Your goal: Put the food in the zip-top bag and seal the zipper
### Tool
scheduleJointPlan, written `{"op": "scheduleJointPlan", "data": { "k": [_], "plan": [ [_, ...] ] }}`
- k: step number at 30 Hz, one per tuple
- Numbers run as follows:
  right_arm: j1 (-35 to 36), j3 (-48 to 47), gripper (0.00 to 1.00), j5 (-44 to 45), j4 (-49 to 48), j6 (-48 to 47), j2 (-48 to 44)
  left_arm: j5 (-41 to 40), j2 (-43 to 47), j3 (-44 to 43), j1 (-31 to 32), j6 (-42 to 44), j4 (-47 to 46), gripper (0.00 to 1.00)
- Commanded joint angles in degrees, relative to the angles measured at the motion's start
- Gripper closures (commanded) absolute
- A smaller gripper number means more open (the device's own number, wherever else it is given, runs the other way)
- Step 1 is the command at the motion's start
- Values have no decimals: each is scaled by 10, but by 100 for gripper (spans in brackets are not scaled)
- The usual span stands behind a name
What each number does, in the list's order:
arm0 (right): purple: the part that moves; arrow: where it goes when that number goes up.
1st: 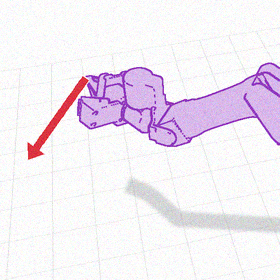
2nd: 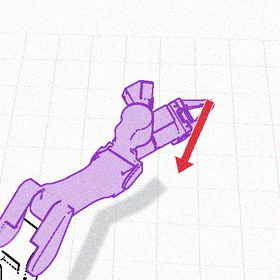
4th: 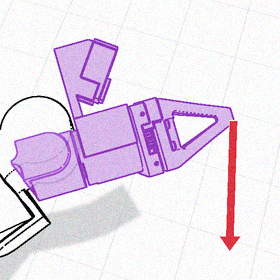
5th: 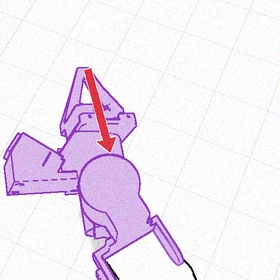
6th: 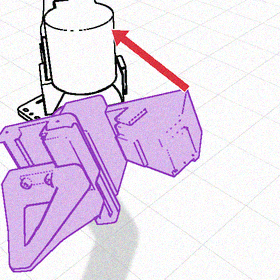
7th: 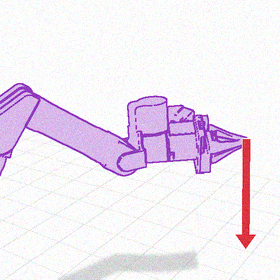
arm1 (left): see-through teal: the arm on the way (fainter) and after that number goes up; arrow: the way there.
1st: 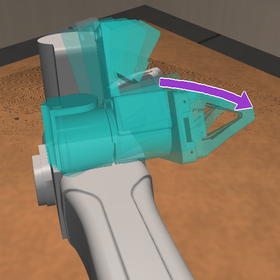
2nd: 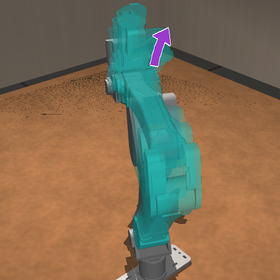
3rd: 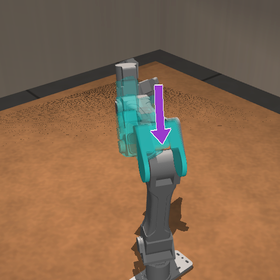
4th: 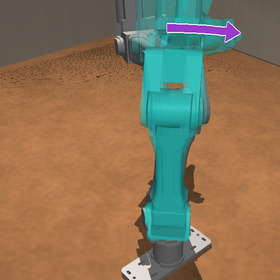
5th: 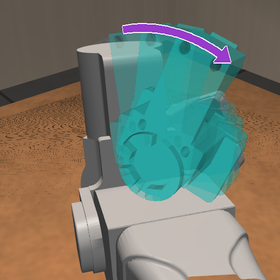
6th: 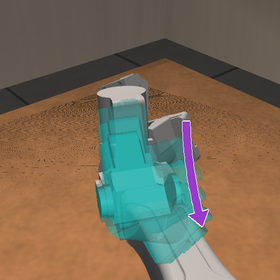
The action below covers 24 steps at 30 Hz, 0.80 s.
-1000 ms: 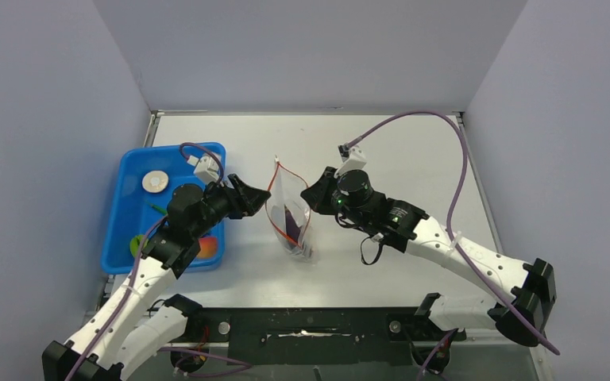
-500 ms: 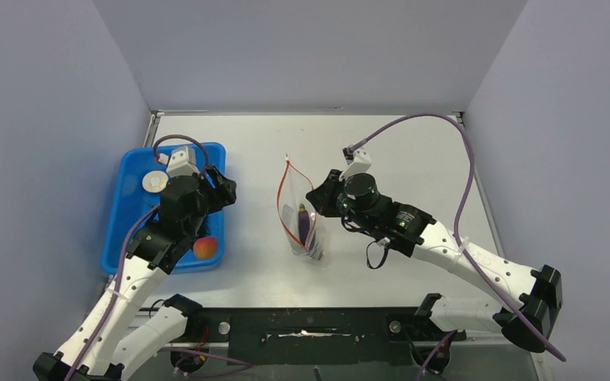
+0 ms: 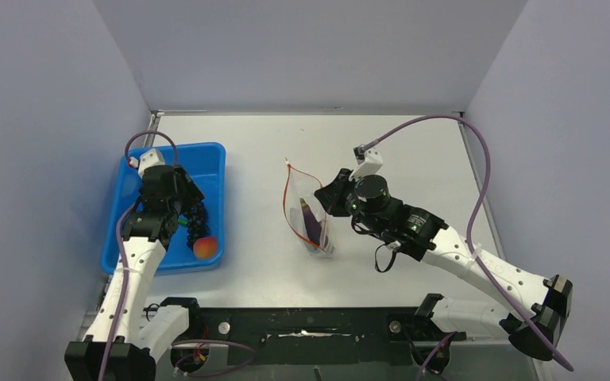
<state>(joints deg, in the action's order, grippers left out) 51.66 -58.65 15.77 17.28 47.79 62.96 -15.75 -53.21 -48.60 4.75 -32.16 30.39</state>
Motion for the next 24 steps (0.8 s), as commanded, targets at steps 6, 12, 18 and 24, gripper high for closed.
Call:
{"op": "scheduleJointPlan", "data": {
  "k": [6,12,18,24],
  "plan": [
    [-6,-1,100,23,-19,-10,-28,113,-80,25,-103,41,-14,42],
    [-7,2,100,18,-22,-5,-28,145,-159,27,-116,44,-18,44],
    [-7,3,100,17,-23,-3,-32,156,-210,15,-119,55,-16,46],
    [-8,4,100,19,-26,-5,-35,179,-256,9,-121,69,-29,48]
  ]
}}
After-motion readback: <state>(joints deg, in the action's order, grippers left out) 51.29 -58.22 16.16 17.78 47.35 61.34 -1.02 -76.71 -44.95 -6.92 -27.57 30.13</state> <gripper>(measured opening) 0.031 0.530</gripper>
